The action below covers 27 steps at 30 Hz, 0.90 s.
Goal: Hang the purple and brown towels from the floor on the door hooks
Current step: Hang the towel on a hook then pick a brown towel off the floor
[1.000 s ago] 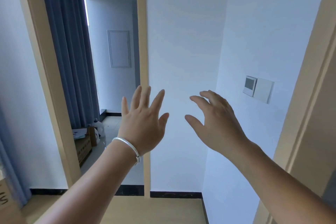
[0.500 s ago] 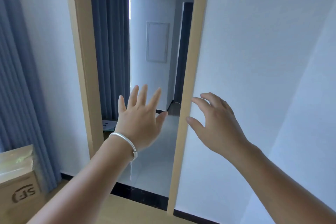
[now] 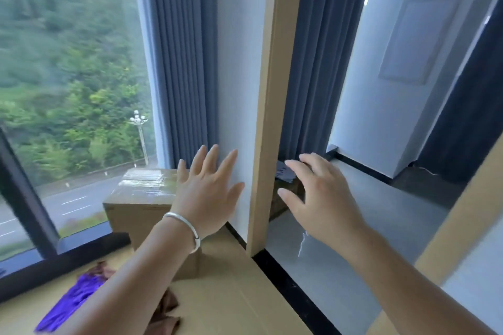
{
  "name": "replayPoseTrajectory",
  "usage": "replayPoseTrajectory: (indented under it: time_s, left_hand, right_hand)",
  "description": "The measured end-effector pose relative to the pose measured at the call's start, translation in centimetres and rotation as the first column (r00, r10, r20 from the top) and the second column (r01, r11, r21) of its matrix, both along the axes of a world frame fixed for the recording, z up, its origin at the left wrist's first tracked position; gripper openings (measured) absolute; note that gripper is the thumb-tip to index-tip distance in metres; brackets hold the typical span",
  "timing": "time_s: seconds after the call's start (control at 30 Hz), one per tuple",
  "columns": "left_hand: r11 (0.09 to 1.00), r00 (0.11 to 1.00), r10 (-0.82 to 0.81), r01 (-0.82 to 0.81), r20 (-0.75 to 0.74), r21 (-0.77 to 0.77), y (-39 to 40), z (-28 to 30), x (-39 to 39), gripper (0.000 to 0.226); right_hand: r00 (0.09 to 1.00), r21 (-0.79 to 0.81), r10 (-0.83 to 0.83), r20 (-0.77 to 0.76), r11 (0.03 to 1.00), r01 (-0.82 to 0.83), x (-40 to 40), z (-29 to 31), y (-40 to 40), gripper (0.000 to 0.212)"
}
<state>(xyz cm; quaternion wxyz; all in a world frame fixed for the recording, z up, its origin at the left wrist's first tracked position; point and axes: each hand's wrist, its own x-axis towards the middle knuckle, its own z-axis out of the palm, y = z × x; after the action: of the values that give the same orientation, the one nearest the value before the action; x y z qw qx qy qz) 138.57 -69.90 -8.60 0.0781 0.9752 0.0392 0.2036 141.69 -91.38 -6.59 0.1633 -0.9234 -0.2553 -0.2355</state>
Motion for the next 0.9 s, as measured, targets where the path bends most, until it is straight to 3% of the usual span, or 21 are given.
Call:
replayPoseTrajectory:
  time_s: [0.2, 0.47, 0.73, 0.9]
  left_hand:
    - [0.955, 0.953, 0.292, -0.296, -0.076, -0.036, 3.7, -3.7, 1.4, 0.060]
    - [0.805, 0.795, 0.564, -0.590, -0.222, -0.066, 8.0, -9.5, -1.0, 0.062]
    - [0.663, 0.633, 0.681, -0.746, -0.368, -0.055, 16.3, -19.1, -2.1, 0.061]
    - [0.593, 0.558, 0.680, -0.800, -0.476, -0.090, 21.8, -25.7, -2.2, 0.061]
  right_hand:
    - [0.959, -0.068, 0.267, -0.094, 0.959, -0.274, 8.6, -3.2, 4.3, 0.055]
    - [0.826, -0.089, 0.507, -0.244, 0.837, -0.540, 12.6, -9.5, 12.2, 0.054]
    - [0.639, -0.081, 0.672, -0.375, 0.663, -0.745, 14.5, -17.8, 23.6, 0.049]
    - [0.537, -0.125, 0.687, -0.489, 0.554, -0.823, 15.5, -23.5, 31.0, 0.044]
